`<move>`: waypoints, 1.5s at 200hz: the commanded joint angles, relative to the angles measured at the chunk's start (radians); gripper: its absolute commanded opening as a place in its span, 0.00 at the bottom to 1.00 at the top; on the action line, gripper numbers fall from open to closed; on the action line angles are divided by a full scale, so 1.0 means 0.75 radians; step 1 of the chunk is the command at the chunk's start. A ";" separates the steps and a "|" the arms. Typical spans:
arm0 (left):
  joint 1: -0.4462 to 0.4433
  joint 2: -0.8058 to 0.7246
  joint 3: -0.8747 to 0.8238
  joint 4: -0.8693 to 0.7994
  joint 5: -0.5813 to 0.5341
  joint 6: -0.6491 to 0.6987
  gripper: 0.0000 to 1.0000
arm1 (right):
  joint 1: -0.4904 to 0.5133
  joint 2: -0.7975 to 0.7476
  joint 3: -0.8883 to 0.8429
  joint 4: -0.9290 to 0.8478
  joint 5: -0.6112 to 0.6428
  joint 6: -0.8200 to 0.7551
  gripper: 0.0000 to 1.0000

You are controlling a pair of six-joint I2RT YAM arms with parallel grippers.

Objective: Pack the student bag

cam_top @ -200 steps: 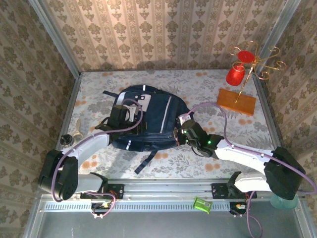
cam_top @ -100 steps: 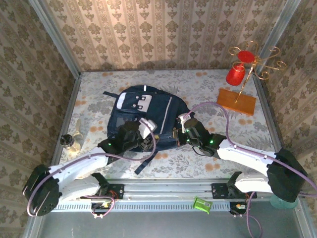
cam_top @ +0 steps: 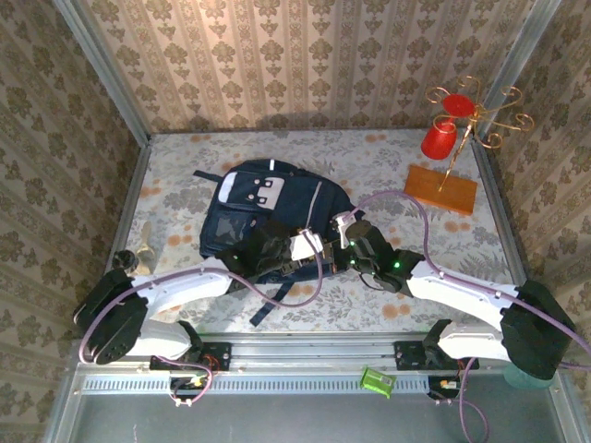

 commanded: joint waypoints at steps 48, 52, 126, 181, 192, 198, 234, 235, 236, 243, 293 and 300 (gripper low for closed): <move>-0.005 -0.036 -0.027 0.036 0.049 0.139 0.00 | -0.053 -0.077 -0.013 -0.028 0.124 0.053 0.00; -0.003 -0.048 -0.036 0.024 0.060 0.151 0.00 | -0.056 -0.073 -0.002 -0.054 0.152 0.060 0.00; 0.066 -0.303 -0.215 0.032 0.128 0.291 0.00 | -0.227 0.016 0.128 -0.293 0.359 0.049 0.00; 0.193 -0.392 -0.283 -0.047 -0.229 -0.061 0.26 | -0.209 -0.017 0.099 -0.132 0.023 -0.006 0.00; 0.194 -0.423 -0.275 -0.123 -0.211 -0.115 0.40 | -0.184 -0.010 0.091 -0.095 -0.026 0.009 0.00; 0.190 -0.444 -0.269 -0.156 -0.183 -0.143 0.46 | -0.165 -0.004 0.090 -0.075 -0.042 0.019 0.00; 0.118 -0.567 -0.223 -0.172 0.146 -0.363 0.73 | -0.070 0.029 0.104 -0.023 -0.063 0.051 0.00; 0.114 -0.568 -0.221 -0.170 0.152 -0.368 0.73 | -0.068 0.028 0.103 -0.022 -0.063 0.053 0.00; 0.110 -0.567 -0.219 -0.168 0.158 -0.372 0.74 | -0.066 0.028 0.104 -0.021 -0.063 0.053 0.00; 0.086 -0.558 -0.205 -0.153 0.174 -0.378 0.75 | -0.058 0.025 0.102 -0.010 -0.064 0.060 0.00; -0.028 -0.243 -0.010 -0.159 0.019 -0.252 0.75 | -0.025 0.007 0.108 0.007 -0.068 0.072 0.00; -0.028 -0.196 0.013 -0.145 -0.022 -0.236 0.73 | -0.023 0.007 0.111 0.005 -0.066 0.071 0.00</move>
